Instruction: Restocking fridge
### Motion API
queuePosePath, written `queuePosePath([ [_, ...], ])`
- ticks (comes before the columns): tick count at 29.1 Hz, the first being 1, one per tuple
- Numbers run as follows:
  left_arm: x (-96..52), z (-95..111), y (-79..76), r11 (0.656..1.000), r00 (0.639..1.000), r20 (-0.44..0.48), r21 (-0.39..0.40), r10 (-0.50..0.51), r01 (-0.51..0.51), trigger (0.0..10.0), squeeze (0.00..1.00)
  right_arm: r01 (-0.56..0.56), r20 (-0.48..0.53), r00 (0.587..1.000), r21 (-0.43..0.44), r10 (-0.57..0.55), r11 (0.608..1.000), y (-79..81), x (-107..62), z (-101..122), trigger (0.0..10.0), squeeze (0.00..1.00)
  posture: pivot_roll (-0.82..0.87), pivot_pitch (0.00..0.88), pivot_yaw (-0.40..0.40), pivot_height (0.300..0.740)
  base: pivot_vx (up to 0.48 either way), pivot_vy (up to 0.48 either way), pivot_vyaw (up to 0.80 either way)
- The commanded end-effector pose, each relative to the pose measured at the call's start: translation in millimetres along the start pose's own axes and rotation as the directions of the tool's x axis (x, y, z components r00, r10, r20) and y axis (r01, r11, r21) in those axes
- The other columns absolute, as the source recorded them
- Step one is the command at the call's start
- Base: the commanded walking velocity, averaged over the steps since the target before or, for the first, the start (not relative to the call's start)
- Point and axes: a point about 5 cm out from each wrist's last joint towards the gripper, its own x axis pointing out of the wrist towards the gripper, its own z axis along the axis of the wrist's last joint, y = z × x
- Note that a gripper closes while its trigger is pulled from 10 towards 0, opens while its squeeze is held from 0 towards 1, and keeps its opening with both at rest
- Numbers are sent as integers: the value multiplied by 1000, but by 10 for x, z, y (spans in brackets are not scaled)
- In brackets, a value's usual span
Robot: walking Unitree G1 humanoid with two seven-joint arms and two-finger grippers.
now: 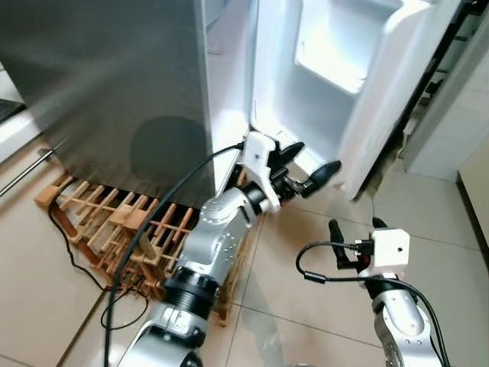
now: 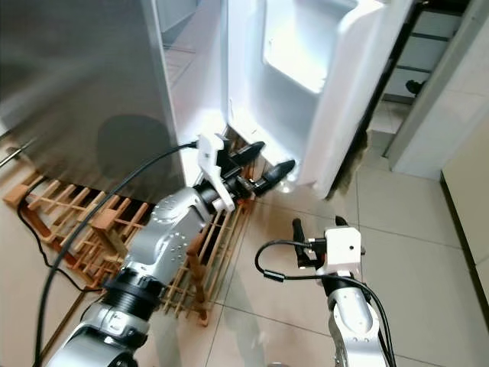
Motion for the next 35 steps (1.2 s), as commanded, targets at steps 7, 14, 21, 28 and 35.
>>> queuePosePath([
  [7, -968, 317, 704, 899, 919, 75, 192, 387, -395, 10000, 0, -11, 34, 999, 2, 11, 1000, 69, 176, 186, 10000, 0, -120, 0, 7, 740, 0, 0, 0],
  [14, -1953, 192, 804, 720, 756, 6, 297, 655, -627, 10000, 0, -26, 19, 999, 35, 25, 999, 91, 307, 235, 10000, 0, -72, 0, -17, 740, 0, 0, 99],
  [21, -1983, 191, 715, 590, 630, 91, 267, 771, -762, 10000, 0, -79, 5, 997, 46, 79, 996, 181, 375, 218, 10000, 0, -29, 0, -50, 740, 0, 0, 734],
  [28, -1866, 180, 646, 535, 577, 113, 269, 809, -801, 10000, 0, -126, -14, 992, 116, 129, 985, 284, 471, 200, 10000, 0, -18, 0, -63, 740, 0, 334, 700],
  [35, -1708, 58, 641, 472, 539, 78, 387, 839, -792, 10000, 0, -120, -14, 992, 158, 124, 980, 290, 563, 207, 10000, 0, -16, 0, -64, 740, 0, 137, 665],
])
